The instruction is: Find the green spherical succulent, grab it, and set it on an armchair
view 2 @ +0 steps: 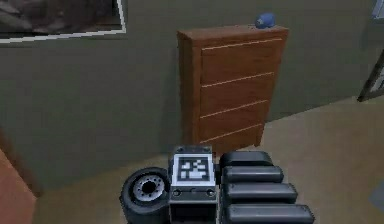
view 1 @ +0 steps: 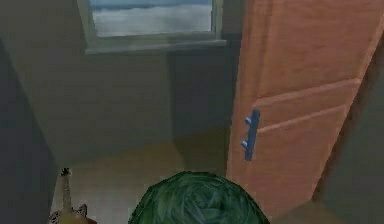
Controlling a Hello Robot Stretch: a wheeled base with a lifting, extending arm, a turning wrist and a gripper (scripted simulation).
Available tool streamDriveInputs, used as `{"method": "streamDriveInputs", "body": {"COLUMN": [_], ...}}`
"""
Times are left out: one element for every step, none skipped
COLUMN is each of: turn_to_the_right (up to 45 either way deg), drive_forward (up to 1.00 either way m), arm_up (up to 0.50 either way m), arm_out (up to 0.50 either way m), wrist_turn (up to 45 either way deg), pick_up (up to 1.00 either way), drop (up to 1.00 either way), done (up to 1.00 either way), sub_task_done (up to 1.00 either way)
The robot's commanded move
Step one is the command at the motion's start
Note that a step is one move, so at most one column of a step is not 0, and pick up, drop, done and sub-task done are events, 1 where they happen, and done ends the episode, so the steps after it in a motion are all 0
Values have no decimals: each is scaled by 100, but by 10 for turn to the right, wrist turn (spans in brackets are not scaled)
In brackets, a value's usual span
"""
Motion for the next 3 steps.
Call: {"method": "streamDriveInputs", "body": {"turn_to_the_right": [-180, 0, 450], "drive_forward": [0, 70, 0], "arm_up": [0, 0, 0], "arm_out": [0, 0, 0], "wrist_turn": [0, 0, 0], "pick_up": [0, 0, 0], "drop": [0, 0, 0], "done": [0, 0, 0], "sub_task_done": [0, 0, 0]}}
